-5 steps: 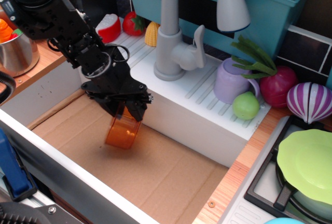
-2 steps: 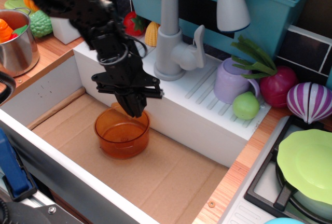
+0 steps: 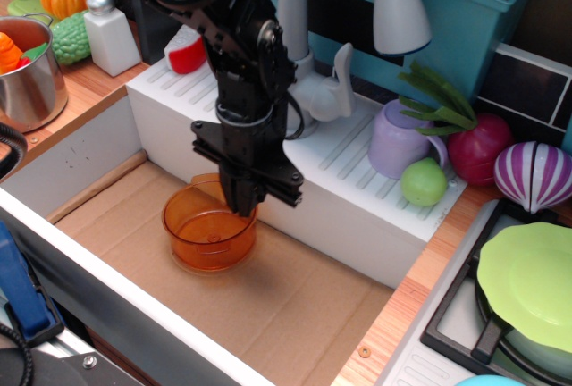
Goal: Flip orange pot upright in sink
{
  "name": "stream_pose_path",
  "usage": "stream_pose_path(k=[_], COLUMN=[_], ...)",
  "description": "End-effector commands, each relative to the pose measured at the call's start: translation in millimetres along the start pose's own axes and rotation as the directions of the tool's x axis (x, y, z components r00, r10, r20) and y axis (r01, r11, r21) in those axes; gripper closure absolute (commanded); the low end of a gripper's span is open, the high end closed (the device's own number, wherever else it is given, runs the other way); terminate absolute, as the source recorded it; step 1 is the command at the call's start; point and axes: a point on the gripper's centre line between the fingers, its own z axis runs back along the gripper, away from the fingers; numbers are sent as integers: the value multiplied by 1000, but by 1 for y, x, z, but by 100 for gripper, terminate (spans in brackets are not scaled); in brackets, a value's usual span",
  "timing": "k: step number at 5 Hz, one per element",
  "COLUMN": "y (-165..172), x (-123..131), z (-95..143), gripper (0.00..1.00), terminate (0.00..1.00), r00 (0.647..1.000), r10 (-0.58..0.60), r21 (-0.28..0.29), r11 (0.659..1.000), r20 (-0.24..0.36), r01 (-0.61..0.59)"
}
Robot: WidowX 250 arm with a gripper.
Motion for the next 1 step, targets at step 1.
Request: stream_pose_path(k=[1], y=[1], x=[8], z=[14], gripper=[0], terminate=[100], r00=[994], r10=[-23], r21=[42], r11=[999], r20=[107], r01=[18])
